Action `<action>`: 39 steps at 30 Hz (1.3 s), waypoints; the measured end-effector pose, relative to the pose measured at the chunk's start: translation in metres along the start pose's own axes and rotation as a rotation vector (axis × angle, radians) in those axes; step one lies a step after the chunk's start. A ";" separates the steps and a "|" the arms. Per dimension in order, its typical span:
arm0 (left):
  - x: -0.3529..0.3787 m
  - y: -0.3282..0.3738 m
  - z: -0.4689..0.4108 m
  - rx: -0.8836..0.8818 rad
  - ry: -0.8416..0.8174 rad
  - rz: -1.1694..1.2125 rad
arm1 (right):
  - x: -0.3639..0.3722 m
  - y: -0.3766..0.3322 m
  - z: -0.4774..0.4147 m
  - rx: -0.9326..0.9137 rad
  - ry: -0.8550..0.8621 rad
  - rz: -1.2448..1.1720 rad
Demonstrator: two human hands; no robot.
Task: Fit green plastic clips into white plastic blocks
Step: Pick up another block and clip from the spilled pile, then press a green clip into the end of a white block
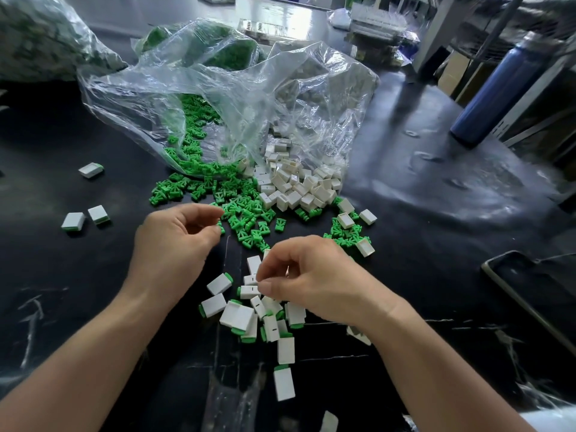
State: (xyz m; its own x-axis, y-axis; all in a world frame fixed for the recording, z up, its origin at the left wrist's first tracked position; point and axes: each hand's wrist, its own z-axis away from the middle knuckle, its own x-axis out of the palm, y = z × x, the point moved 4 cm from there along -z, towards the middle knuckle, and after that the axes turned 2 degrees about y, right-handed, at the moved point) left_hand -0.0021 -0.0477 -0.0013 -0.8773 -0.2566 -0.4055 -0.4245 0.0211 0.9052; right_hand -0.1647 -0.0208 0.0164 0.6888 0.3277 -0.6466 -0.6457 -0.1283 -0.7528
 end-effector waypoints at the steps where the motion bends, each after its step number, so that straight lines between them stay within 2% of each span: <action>1: 0.000 0.001 0.000 0.032 0.012 -0.082 | 0.000 0.000 0.000 -0.002 0.007 0.021; 5: 0.007 0.002 -0.001 0.169 -0.031 -0.447 | -0.001 -0.001 -0.001 -0.021 0.032 0.033; 8: 0.011 0.001 -0.001 0.168 -0.115 -0.602 | -0.011 0.006 -0.004 -0.007 0.132 0.067; 15: 0.007 0.005 -0.001 0.159 -0.139 -0.587 | -0.067 0.048 -0.009 0.176 0.554 0.235; 19: 0.005 0.007 -0.001 0.173 -0.126 -0.548 | -0.077 0.071 -0.013 0.323 0.614 0.347; 25: 0.003 0.009 0.006 0.228 -0.092 -0.439 | -0.064 0.076 -0.021 0.383 0.566 0.464; 29: 0.000 0.013 0.007 0.172 -0.087 -0.189 | -0.062 0.070 -0.021 0.333 0.567 0.492; 34: 0.008 0.021 0.014 -0.044 -0.289 0.333 | -0.056 0.043 -0.011 0.093 0.610 0.241; 39: 0.014 0.028 0.021 -0.121 -0.396 0.488 | -0.029 0.016 -0.008 -0.073 0.434 -0.072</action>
State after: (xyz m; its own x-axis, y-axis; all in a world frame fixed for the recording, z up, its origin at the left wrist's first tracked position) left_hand -0.0313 -0.0304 0.0156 -0.9894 0.1319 0.0612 0.0523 -0.0697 0.9962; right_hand -0.1928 -0.0396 0.0218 0.8160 -0.0829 -0.5721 -0.5764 -0.1908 -0.7946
